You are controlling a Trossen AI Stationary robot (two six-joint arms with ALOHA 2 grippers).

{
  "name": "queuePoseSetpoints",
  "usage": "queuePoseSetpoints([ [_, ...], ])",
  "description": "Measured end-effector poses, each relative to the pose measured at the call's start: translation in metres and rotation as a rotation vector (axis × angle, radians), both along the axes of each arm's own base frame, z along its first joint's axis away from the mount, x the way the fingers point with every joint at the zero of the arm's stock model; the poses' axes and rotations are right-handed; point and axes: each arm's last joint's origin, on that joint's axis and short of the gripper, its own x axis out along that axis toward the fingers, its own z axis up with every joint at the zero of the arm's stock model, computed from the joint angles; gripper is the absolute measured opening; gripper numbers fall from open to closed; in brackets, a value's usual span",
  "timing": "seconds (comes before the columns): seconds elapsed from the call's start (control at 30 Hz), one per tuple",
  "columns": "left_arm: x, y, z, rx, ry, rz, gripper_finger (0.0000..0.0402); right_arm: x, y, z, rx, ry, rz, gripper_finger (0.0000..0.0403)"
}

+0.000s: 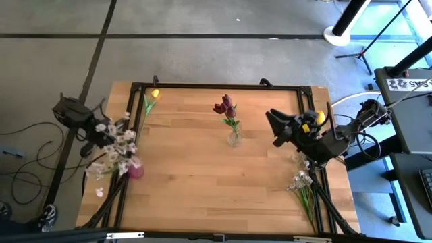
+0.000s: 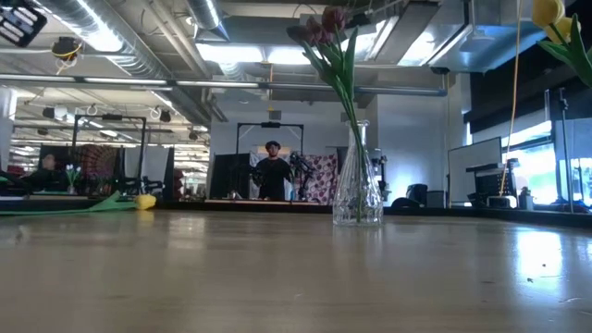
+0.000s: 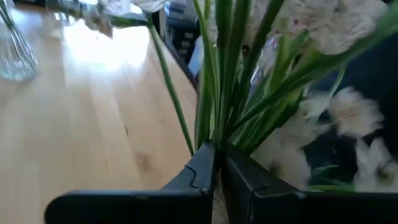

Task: Sort flowers into vase by color
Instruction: Put the left white flowers into the violet vase

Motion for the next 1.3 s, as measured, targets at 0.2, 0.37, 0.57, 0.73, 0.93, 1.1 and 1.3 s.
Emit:
queuePoseSetpoints([
  [0.2, 0.012, -0.008, -0.015, 0.014, 0.039, -0.064, 0.0014, -0.001, -0.001, 0.000, 0.000, 0.005, -0.042, 0.0182],
  [0.37, 0.020, -0.012, -0.030, 0.040, 0.102, -0.077, 0.0014, -0.001, -0.001, -0.001, -0.007, 0.016, -0.068, 0.0182],
  [0.57, 0.019, -0.012, -0.031, 0.003, 0.139, -0.094, 0.0050, -0.001, -0.001, -0.001, -0.009, 0.018, -0.068, 0.0182],
  [0.73, 0.011, -0.008, -0.026, -0.004, 0.170, -0.052, 0.0107, -0.001, -0.001, -0.001, -0.013, 0.023, -0.068, 0.0182],
  [0.93, -0.001, 0.000, -0.007, 0.014, 0.071, 0.031, 0.0152, -0.001, -0.001, -0.003, -0.024, 0.039, -0.061, 0.0182],
  [1.1, -0.005, 0.004, 0.001, 0.026, 0.023, 0.070, 0.0169, -0.001, -0.001, -0.003, -0.025, 0.039, -0.050, 0.0182],
  [1.3, -0.003, 0.003, 0.005, 0.016, -0.031, 0.063, 0.0177, -0.001, -0.001, -0.003, -0.026, 0.039, -0.050, 0.0182],
])
